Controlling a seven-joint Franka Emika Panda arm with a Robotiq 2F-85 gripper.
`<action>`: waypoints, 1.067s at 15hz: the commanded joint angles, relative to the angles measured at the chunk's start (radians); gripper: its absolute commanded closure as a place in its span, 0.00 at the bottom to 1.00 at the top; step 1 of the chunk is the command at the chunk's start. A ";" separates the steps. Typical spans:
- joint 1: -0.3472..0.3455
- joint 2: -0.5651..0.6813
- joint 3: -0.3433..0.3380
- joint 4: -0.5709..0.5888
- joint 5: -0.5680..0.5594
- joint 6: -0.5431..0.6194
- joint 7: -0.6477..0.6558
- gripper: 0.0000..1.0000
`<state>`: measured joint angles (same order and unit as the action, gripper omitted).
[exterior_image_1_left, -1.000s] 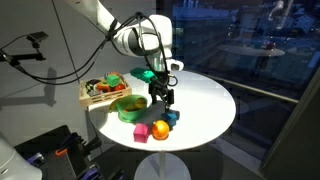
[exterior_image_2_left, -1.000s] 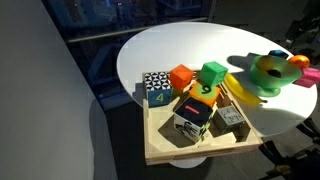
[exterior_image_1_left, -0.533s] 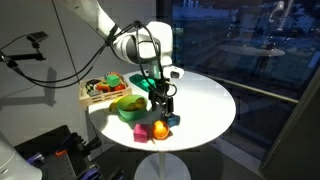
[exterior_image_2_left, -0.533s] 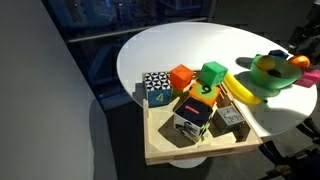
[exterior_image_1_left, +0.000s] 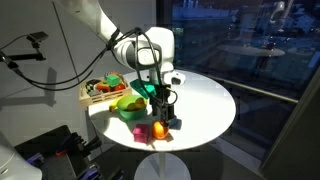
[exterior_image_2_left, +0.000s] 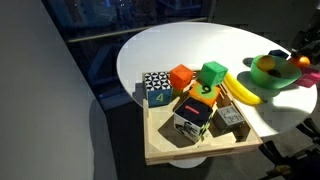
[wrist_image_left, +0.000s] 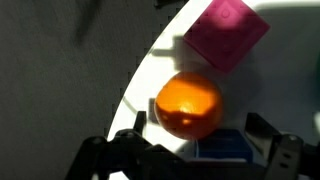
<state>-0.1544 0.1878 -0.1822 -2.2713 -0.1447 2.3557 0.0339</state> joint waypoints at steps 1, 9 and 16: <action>-0.017 0.009 0.002 -0.019 0.028 0.053 -0.035 0.00; -0.028 0.046 0.008 -0.039 0.080 0.131 -0.089 0.00; -0.032 0.071 0.004 -0.034 0.079 0.143 -0.092 0.44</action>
<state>-0.1704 0.2553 -0.1822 -2.3048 -0.0836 2.4824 -0.0255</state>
